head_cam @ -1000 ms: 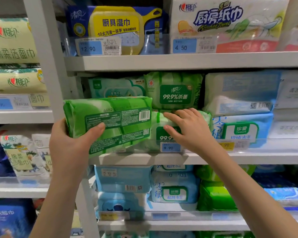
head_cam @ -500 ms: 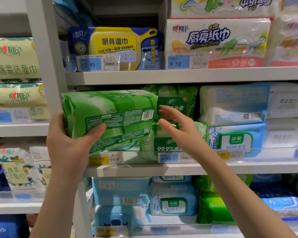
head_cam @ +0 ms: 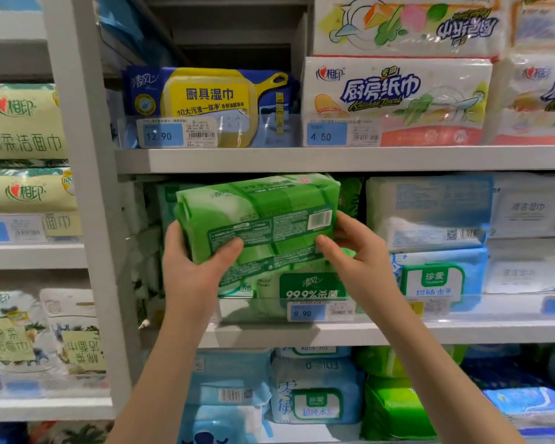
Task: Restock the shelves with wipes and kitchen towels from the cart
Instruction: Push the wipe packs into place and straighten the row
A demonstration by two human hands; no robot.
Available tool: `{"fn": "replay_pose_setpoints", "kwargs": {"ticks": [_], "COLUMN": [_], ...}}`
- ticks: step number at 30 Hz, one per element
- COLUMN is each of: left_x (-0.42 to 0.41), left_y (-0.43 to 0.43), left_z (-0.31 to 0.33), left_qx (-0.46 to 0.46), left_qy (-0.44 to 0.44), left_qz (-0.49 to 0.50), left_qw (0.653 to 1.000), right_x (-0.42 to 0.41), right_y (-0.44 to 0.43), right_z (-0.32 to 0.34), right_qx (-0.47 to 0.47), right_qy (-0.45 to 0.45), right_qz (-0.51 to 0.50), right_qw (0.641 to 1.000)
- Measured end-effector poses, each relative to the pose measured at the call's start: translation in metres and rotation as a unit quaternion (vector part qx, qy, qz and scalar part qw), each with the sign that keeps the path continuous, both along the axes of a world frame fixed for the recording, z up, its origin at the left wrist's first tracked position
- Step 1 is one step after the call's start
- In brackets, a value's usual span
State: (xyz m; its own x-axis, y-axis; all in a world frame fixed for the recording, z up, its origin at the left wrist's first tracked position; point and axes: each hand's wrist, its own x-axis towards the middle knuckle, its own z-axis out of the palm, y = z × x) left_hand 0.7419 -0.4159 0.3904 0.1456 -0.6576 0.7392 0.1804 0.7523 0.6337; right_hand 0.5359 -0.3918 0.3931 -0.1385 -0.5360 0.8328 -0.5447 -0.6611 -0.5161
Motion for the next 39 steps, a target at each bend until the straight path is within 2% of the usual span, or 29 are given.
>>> {"fn": "replay_pose_setpoints", "kwargs": {"ticks": [4,8,12,15,20,25,29,36,39], "left_x": [-0.029,-0.051,-0.052,-0.052,-0.067,-0.065,-0.069,-0.074,-0.069], "left_y": [-0.010,-0.023,-0.043,-0.044,-0.039,-0.044,-0.042,-0.037,-0.037], "left_z": [0.009,0.014,0.015,0.016,0.021,0.014,0.011,0.007,0.004], "left_qx": [0.013,0.067,0.126,0.142,0.134,0.132,0.118,0.077,0.072], "left_qy": [-0.028,-0.079,-0.168,-0.195,-0.193,-0.264,-0.285,-0.273,-0.282], "left_qz": [-0.036,-0.053,-0.003,0.043,0.124,0.090,0.150,0.200,0.175], "left_qw": [0.999,0.993,0.978,0.969,0.964,0.951,0.939,0.938,0.941], "right_x": [-0.022,-0.039,-0.040,-0.029,-0.021,-0.026,-0.032,-0.037,-0.038], "right_y": [0.003,0.002,-0.003,-0.003,-0.010,-0.015,-0.019,-0.020,-0.020], "right_z": [-0.004,-0.009,-0.010,-0.011,-0.015,-0.019,-0.019,-0.021,-0.024], "right_qx": [-0.011,-0.002,0.008,-0.006,-0.051,-0.063,-0.078,-0.057,-0.058], "right_qy": [-0.031,-0.021,0.010,0.015,0.070,0.093,0.099,0.110,0.121], "right_qz": [-0.054,-0.117,-0.180,-0.245,-0.281,-0.339,-0.389,-0.364,-0.361], "right_qw": [0.998,0.993,0.984,0.969,0.956,0.934,0.913,0.923,0.923]}}
